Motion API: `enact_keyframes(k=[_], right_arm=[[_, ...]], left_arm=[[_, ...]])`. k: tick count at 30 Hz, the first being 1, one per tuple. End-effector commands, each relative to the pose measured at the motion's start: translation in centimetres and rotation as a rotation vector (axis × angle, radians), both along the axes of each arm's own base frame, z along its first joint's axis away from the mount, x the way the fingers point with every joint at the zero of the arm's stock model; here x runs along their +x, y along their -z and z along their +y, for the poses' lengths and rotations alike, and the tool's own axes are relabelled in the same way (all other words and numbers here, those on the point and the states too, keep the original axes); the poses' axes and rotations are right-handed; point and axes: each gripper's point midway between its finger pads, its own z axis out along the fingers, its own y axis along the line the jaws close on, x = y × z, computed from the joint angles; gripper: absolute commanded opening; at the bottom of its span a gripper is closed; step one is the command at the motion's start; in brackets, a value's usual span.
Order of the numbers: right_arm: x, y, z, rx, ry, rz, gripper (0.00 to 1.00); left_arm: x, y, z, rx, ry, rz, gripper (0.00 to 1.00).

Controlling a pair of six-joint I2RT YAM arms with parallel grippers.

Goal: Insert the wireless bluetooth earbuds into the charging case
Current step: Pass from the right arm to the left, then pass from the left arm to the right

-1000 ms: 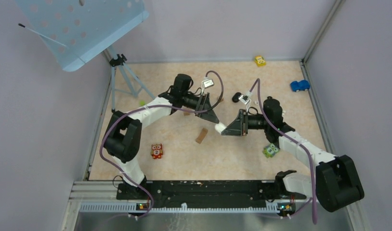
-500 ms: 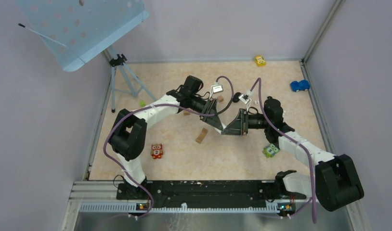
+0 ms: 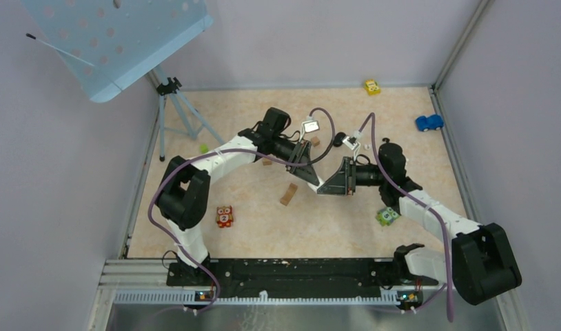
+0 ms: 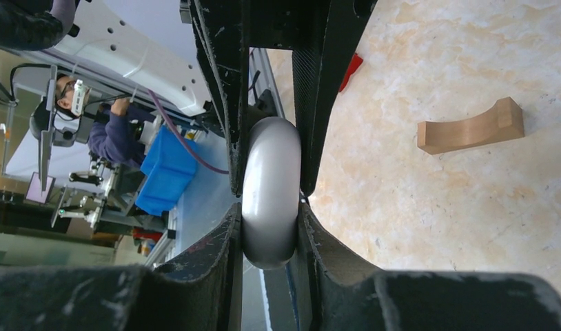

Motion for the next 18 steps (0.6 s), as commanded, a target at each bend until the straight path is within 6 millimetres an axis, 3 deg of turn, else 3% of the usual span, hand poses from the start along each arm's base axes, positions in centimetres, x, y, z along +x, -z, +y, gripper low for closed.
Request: enact_keyframes(k=[1,2,4,5,8,12,18], right_arm=[[0.5,-0.2,-0.1,0.010,0.021,-0.053,0.02],[0.7,-0.1,-0.1,0.004,0.030,-0.046,0.18],[1.5,0.5,-0.1,-0.030,0.069,-0.015,0.60],[2.0,1.0,-0.3,-0.059,0.096,-0.004,0.68],[2.7,1.0,-0.5,-0.092,0.135,-0.004,0.75],[4.1,-0.8,-0.8,-0.076,0.240,-0.037,0.84],[4.1,-5.9,-0.5,0.179,0.311,-0.054,0.86]], left_arm=[[-0.3,-1.7,0.3,-0.056,0.026,-0.025,0.00],[-0.2,-1.6,0.3,-0.053,0.023,-0.022,0.00],[0.2,-1.6,0.3,-0.050,0.014,-0.020,0.00],[0.5,-1.7,0.4,-0.049,0.006,-0.016,0.00],[1.3,-2.2,0.8,-0.053,-0.026,-0.009,0.00],[3.2,-2.9,1.8,-0.054,-0.118,-0.001,0.00],[5.5,-6.3,1.1,-0.135,-0.317,-0.008,0.00]])
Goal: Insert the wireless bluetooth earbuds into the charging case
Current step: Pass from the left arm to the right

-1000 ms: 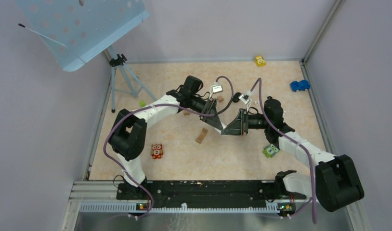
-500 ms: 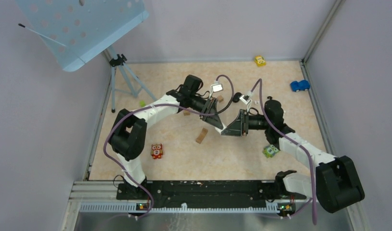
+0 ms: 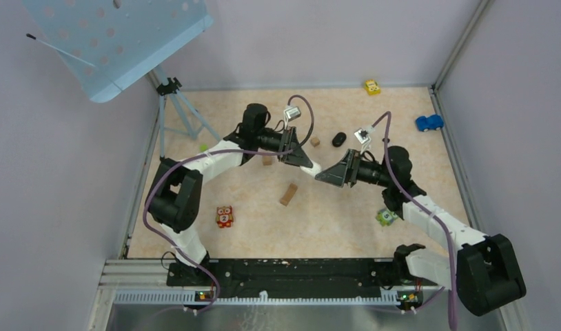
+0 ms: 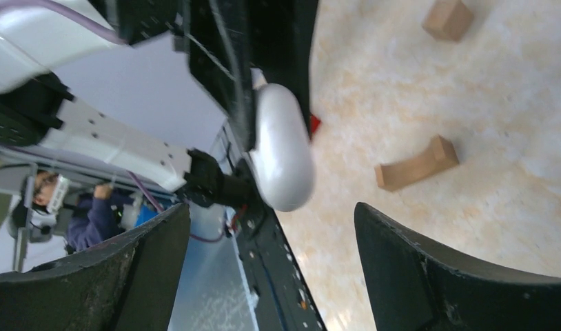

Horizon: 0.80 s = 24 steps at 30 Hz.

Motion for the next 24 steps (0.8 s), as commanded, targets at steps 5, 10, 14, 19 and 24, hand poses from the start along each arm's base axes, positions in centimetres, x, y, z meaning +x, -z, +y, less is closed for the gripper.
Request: enact_keyframes(k=[5,10,14,19,24], right_arm=[[1.8,-6.2,-0.8,0.220,0.184,-0.134,0.86],[2.4,-7.3,-1.5,0.317,0.256,-0.170,0.83],[2.6,-8.2,-1.6,0.385,0.262,-0.194,0.78],[3.2,-10.2,-1.7,0.455,0.270,-0.236,0.76],[3.9,-10.8,-1.3,0.464,0.256,-0.239,0.72]], left_arm=[[2.3,-7.9,-1.1,-0.230,-0.244,-0.053,0.00],[2.6,-8.7,-1.1,-0.317,-0.264,-0.002,0.00],[2.6,-8.7,-1.2,-0.328,-0.253,0.000,0.00],[2.5,-8.7,-1.1,-0.316,-0.265,-0.011,0.00],[2.4,-8.8,-0.9,-0.318,-0.267,-0.016,0.00]])
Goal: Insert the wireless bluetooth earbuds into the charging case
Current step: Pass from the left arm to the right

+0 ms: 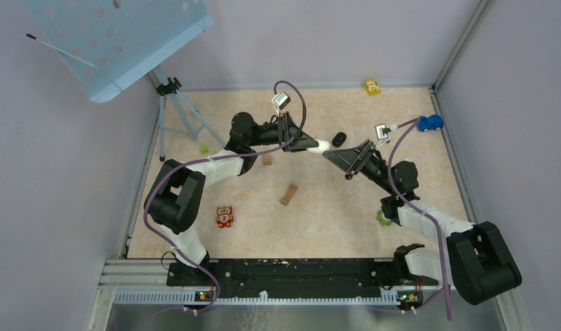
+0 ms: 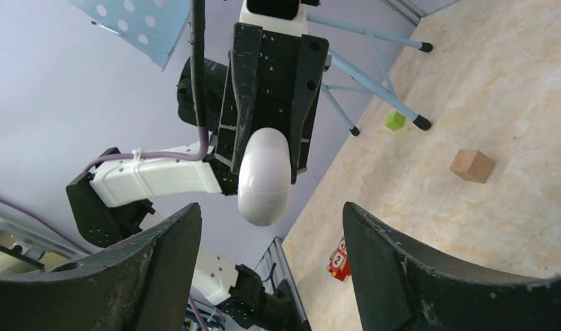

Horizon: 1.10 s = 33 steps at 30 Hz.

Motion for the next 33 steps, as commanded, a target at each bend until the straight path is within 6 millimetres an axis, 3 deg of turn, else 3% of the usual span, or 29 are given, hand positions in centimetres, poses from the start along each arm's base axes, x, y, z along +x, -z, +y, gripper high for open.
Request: enact_keyframes(k=[1,9,15,21,29,33], right_arm=[[0.3,-3.8,0.1,0.071,-0.006,-0.115,0.70],[0.2,-4.8,0.6,0.161,-0.075,-0.118,0.40],[0.5,-4.6,1.2,0.161,-0.116,-0.095,0.28],[0.4,-4.5,1.5,0.169,-0.150,-0.077,0.39],[0.8,-3.2,1.5,0.157,-0.131,-0.028,0.37],[0.8,-2.6,1.1,0.161,-0.103,-0.015,0.49]], left_arm=[[-0.6,-1.7,0.4,-0.046,-0.010,-0.072,0.00],[-0.9,-1.7,0.5,-0.046,-0.016,-0.074,0.00],[-1.0,-1.7,0.5,-0.043,-0.010,-0.075,0.00],[-0.8,-1.5,0.5,-0.038,-0.022,-0.071,0.00],[-0.5,-1.5,0.4,-0.034,-0.027,-0.069,0.00],[-0.3,-1.4,0.3,-0.029,-0.031,-0.070,0.00]])
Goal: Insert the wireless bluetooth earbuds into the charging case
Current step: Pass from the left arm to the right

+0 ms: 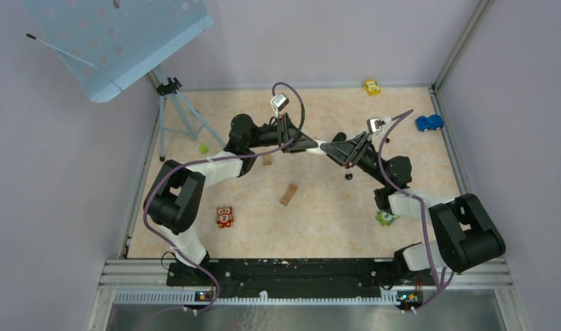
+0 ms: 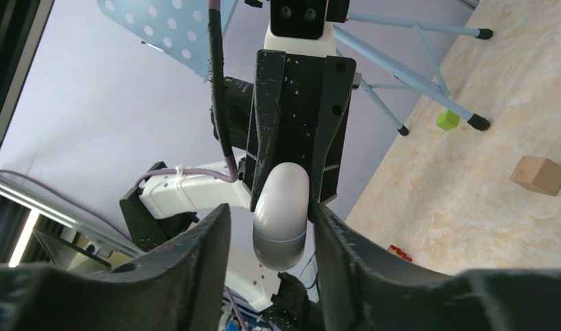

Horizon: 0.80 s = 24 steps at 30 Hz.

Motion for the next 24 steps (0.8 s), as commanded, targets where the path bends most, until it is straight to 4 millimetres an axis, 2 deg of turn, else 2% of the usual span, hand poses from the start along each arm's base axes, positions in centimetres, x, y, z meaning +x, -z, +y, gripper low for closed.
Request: enact_keyframes(k=[1,12,19,24], right_arm=[[-0.6,-1.3,-0.3,0.026,0.018,-0.073,0.50],[-0.3,-0.1,-0.6,0.012,0.044,-0.031,0.48],[-0.2,1.3,-1.4,-0.031,0.114,0.012,0.59],[-0.3,1.1,-1.5,-0.057,0.132,0.000,0.60]], left_arm=[[-0.2,-1.9,0.1,-0.028,-0.015,-0.079,0.00],[0.2,-1.9,-0.1,-0.008,-0.021,-0.088,0.00],[0.3,-2.0,0.0,0.011,-0.037,-0.111,0.00],[0.3,-1.7,0.0,0.021,-0.033,-0.114,0.00]])
